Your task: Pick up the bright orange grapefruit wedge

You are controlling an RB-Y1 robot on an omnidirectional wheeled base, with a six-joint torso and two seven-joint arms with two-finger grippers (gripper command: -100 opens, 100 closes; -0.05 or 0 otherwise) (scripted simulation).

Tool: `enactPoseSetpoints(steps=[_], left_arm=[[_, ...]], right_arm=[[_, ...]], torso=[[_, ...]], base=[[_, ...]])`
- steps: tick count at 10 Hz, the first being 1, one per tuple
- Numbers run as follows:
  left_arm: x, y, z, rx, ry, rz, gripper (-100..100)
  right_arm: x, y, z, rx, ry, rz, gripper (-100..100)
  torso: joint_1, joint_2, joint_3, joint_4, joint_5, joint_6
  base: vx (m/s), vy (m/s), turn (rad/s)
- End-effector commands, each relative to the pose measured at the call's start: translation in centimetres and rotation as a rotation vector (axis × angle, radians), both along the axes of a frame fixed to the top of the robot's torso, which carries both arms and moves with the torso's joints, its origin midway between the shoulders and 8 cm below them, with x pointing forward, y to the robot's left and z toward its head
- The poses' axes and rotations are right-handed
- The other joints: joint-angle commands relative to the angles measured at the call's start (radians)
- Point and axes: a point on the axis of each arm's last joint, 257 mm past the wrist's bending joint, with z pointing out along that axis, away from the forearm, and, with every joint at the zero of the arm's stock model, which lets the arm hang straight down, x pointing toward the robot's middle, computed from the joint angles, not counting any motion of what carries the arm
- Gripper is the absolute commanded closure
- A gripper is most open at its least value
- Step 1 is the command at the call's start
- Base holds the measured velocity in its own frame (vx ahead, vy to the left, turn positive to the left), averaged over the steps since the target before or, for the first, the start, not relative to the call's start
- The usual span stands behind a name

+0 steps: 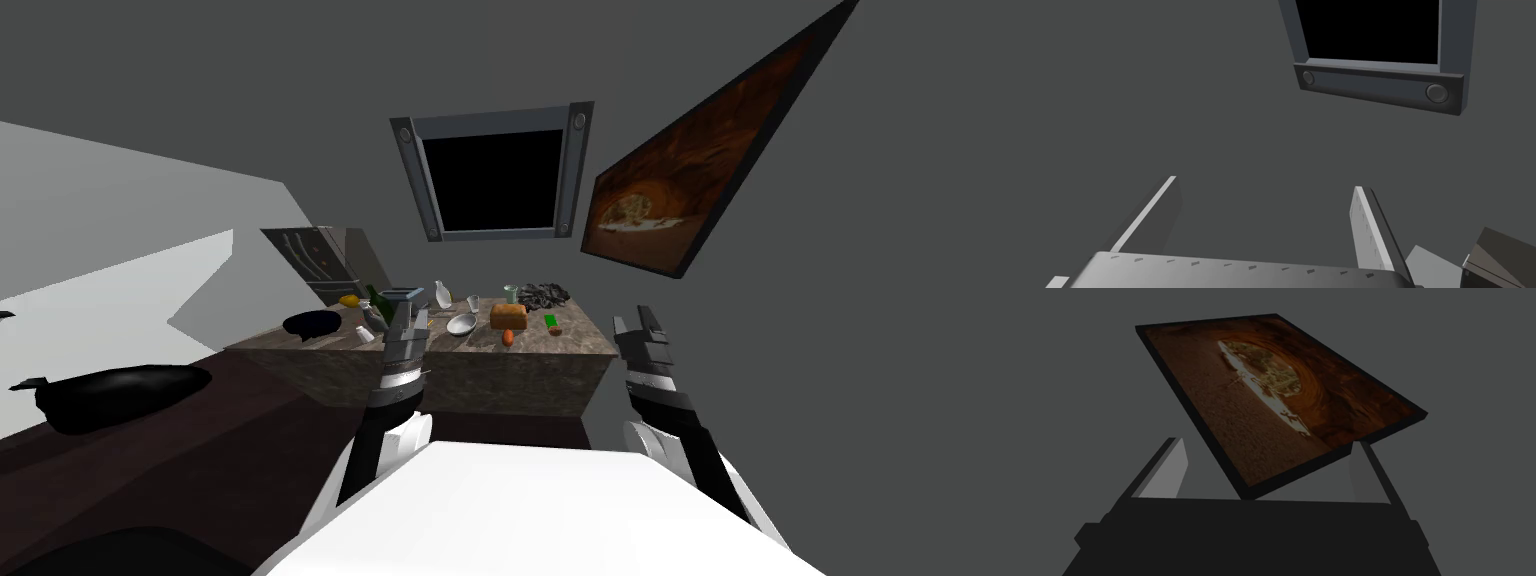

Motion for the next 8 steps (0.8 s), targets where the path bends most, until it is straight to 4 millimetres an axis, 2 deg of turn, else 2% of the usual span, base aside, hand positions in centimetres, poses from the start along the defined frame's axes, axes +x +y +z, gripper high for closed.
enactPoseSetpoints(steps=[1, 4, 8], left_arm=[[0.0, 0.0, 0.0, 0.000, 0.000, 0.000, 0], [0.0, 0.0, 0.0, 0.000, 0.000, 0.000, 0], [0.0, 0.0, 0.0, 0.000, 0.000, 0.000, 0]], right_arm=[[0.2, 0.5, -0.2, -0.037, 0.008, 0.014, -100], [0.8, 1.8, -1.7, -0.142, 0.050, 0.049, -100], [2.2, 3.4, -6.9, -0.318, 0.167, 0.098, -100]], torso=[[0.000, 0.000, 0.000, 0.000, 0.000, 0.000], [0.001, 0.000, 0.000, 0.000, 0.000, 0.000], [0.001, -0.001, 0.000, 0.000, 0.000, 0.000]], base=[[0.000, 0.007, -0.079], [-0.001, 0.018, -0.112], [0.011, 0.013, -0.075]])
